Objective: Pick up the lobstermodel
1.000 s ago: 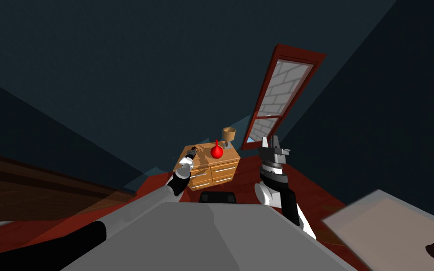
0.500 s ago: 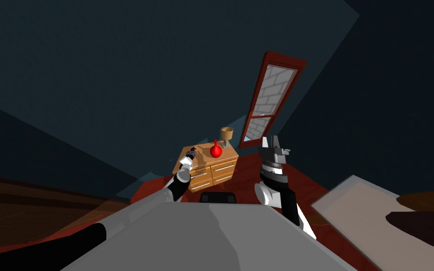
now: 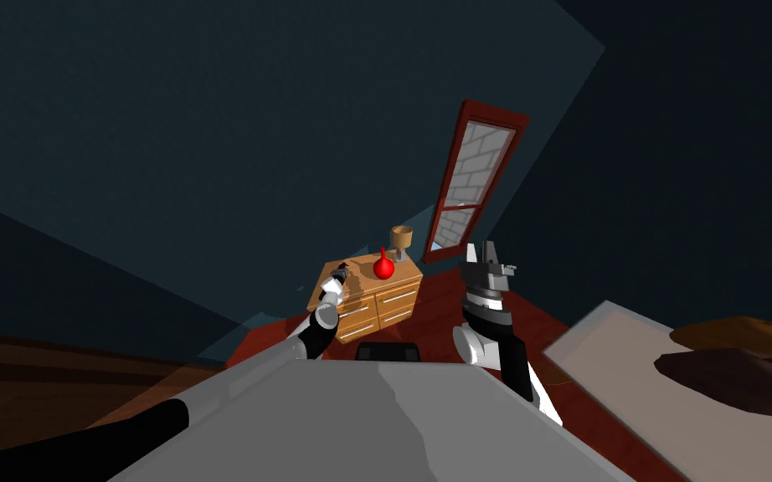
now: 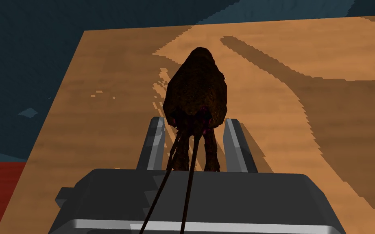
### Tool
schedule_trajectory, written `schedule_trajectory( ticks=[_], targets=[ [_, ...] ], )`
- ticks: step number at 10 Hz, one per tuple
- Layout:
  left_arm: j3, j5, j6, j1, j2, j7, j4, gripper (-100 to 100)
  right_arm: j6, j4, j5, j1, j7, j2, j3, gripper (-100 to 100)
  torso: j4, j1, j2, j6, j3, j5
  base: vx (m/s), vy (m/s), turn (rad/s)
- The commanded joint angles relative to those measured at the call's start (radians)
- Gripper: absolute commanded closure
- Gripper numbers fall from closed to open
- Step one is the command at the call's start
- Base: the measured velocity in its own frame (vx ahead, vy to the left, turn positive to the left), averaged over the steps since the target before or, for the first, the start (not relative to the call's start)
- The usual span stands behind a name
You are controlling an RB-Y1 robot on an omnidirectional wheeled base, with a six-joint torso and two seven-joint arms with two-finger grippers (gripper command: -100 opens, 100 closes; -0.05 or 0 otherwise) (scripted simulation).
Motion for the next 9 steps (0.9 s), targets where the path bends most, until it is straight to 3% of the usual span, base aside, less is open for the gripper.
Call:
schedule_trajectory(
  ticks=[1, 3, 4, 6, 7, 9],
  targets=[
    [-0.050, -0.042, -0.047, 0.021, 0.001, 0.050, -0.012, 100, 0.000, 0.000, 0.000, 0.000, 0.000, 0.000, 0.000, 0, 0.000, 0.000, 0.000, 0.000, 0.000, 0.000, -0.041, 0.042, -0.127],
    [-0.058, -0.042, -0.047, 0.021, 0.001, 0.111, -0.012, 100, 0.000, 0.000, 0.000, 0.000, 0.000, 0.000, 0.000, 0, -0.001, 0.001, 0.001, 0.000, 0.000, 0.000, -0.031, 0.031, -0.052],
    [-0.114, -0.080, -0.094, 0.040, 0.003, 0.141, -0.023, 100, 0.000, 0.000, 0.000, 0.000, 0.000, 0.000, 0.000, 0, -0.002, 0.000, 0.000, -0.002, -0.001, 0.000, -0.031, 0.030, -0.125],
    [-0.117, -0.080, -0.094, 0.040, 0.003, 0.200, -0.023, 100, 0.000, 0.000, 0.000, 0.000, 0.000, 0.000, 0.000, 0, -0.002, 0.000, 0.000, -0.001, -0.001, 0.000, -0.026, 0.031, -0.058],
    [-0.175, -0.118, -0.141, 0.059, 0.004, 0.231, -0.034, 100, 0.000, 0.000, 0.000, 0.000, 0.000, 0.000, 0.000, 0, -0.002, 0.000, -0.001, -0.003, -0.002, 0.000, -0.031, 0.041, -0.113],
    [-0.175, -0.118, -0.141, 0.059, 0.004, 0.298, -0.034, 100, 0.000, 0.000, 0.000, 0.000, 0.000, 0.000, 0.000, 0, -0.002, 0.002, 0.000, -0.003, -0.001, 0.001, -0.029, 0.034, -0.055]
  ],
)
